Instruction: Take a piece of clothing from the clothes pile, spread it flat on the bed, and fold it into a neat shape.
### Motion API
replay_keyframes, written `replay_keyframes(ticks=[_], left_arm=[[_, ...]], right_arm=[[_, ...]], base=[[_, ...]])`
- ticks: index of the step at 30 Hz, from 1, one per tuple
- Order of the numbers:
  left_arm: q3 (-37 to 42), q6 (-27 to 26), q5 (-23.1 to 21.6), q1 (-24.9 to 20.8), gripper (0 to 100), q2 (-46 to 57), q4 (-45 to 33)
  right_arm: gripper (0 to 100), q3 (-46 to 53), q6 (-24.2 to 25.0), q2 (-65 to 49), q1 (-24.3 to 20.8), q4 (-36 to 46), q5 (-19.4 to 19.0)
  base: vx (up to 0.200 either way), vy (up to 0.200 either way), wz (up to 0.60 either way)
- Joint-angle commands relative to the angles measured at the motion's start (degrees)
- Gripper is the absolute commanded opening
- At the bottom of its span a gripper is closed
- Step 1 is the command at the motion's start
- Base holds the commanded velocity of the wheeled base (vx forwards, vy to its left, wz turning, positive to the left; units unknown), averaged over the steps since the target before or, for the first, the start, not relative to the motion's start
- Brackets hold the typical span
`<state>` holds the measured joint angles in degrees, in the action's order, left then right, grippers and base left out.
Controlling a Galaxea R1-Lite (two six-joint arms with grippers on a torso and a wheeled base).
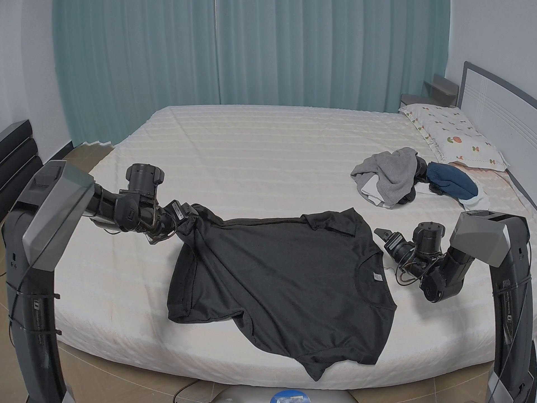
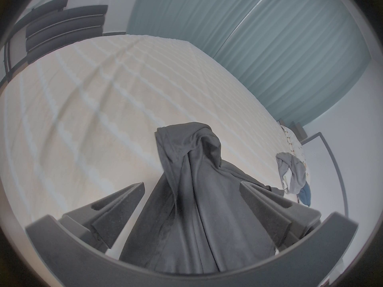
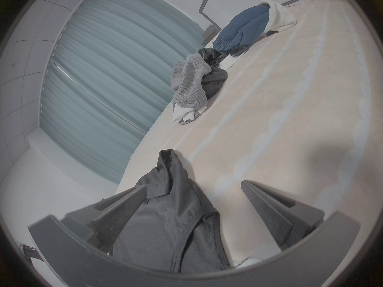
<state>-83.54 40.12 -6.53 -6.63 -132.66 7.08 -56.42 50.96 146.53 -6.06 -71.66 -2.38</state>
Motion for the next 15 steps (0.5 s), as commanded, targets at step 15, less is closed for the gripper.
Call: replay_keyframes(ticks=[15], left_arm=[[43.82, 17.71, -10.25, -0.58, 100, 14.53, 35.63]], right_arm=[[100, 4.74, 1.78, -2.39, -0.88, -2.26, -1.14]], base=[[-0.013, 0.0, 0.0]])
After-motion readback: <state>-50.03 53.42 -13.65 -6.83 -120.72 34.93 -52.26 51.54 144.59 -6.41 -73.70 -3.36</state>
